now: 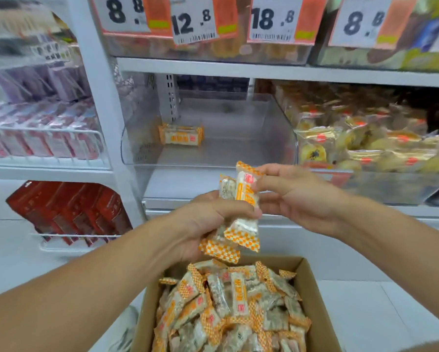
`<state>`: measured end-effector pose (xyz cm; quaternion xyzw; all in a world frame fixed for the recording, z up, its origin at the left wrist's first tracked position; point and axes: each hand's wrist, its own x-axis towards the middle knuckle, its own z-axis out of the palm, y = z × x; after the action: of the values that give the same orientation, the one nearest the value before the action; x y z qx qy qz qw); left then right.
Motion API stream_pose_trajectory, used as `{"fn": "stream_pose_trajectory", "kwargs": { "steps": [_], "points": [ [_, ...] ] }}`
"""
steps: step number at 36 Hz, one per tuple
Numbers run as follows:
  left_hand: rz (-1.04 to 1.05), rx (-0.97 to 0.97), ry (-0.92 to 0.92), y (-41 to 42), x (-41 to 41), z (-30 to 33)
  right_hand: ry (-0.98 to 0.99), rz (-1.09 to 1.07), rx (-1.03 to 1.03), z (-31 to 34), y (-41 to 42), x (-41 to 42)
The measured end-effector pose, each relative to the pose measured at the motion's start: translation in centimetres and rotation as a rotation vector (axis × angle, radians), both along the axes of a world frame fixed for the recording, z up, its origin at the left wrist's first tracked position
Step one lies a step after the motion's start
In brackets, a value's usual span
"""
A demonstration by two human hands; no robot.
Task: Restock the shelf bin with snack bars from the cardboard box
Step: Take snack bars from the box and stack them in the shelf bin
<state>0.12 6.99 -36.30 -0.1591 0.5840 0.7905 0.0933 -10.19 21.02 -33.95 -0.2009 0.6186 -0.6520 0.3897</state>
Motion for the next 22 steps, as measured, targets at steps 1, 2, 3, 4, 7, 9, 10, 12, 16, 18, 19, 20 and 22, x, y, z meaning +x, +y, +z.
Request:
{"fn": "stream_pose_trajectory", "kwargs": {
  "steps": [1, 2, 3, 4, 7, 9, 10, 12, 16, 18, 19, 20, 22],
  "points": [
    [0.011, -0.076, 0.011, -0.5, -0.6, -0.1, 0.009, 0.014, 0.015, -0.1, -0.3, -0.6],
    [0.008, -0.159, 0.016, -1.0, -1.2, -0.2, 0.024, 0.029, 0.036, 0.1, -0.4, -1.1],
    [-0.008, -0.224, 0.017, -1.6, -1.6, -0.1, 0.054, 0.044, 0.056, 0.2, -0.5, -1.7],
    [-0.031, -0.283, 0.018, -2.2, -1.9, 0.1, 0.111, 0.060, 0.073, 0.4, -0.5, -2.2],
    [-0.139, -0.594, -0.001, -3.7, -2.3, 1.0, 0.416, 0.143, 0.103, 0.6, -0.2, -4.0],
    [-0.249, -0.768, -0.017, -4.4, -2.7, 1.3, 0.620, 0.310, 0.107, 1.0, -0.3, -4.3],
    [-0.300, -0.794, -0.024, -4.5, -2.9, 1.6, 0.677, 0.386, 0.119, 1.1, -0.6, -4.3],
    [-0.375, -0.814, -0.019, -4.7, -3.2, 1.9, 0.715, 0.450, 0.137, 1.1, -1.3, -4.2],
    [-0.302, -0.810, 0.012, -6.3, -3.6, 3.1, 0.627, 0.344, 0.085, 1.3, -2.1, -4.4],
    [-0.223, -0.822, 0.031, -7.4, -3.4, 3.9, 0.605, 0.226, 0.080, 1.4, -2.1, -4.6],
    [-0.149, -0.786, 0.063, -7.9, -3.2, 4.3, 0.583, 0.148, 0.066, 1.3, -2.2, -4.6],
    [-0.046, -0.708, 0.095, -8.2, -3.0, 4.4, 0.548, 0.065, 0.036, 1.3, -2.4, -4.4],
    [0.181, -0.481, 0.167, -8.1, -2.8, 4.6, 0.471, -0.099, -0.045, 1.0, -2.9, -3.6]
  ]
}}
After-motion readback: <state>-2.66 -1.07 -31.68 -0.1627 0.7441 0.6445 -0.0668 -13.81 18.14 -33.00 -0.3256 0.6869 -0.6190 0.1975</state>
